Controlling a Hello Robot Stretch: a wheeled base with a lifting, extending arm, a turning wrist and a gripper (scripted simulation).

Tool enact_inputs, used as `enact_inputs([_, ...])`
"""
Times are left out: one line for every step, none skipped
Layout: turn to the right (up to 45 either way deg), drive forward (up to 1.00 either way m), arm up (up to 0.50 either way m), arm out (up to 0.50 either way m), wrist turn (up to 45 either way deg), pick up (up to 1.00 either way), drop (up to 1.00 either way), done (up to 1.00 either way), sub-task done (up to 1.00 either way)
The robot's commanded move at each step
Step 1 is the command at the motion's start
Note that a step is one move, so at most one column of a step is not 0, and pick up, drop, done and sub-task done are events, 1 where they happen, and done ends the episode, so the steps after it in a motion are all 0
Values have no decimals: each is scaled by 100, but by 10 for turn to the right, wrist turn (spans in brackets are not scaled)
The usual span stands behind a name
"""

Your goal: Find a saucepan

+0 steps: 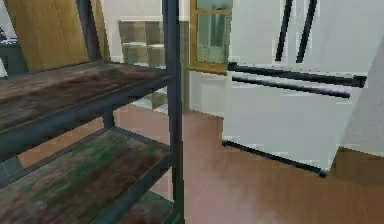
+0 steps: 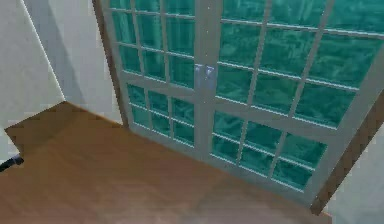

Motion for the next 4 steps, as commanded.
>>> enact_inputs([240, 0, 0, 0, 0, 0, 0, 0, 0])
enact_inputs([0, 95, 0, 0, 0, 0, 0, 0, 0])
enact_inputs([-180, 0, 0, 0, 0, 0, 0, 0, 0])
enact_inputs([0, 45, 0, 0, 0, 0, 0, 0, 0])
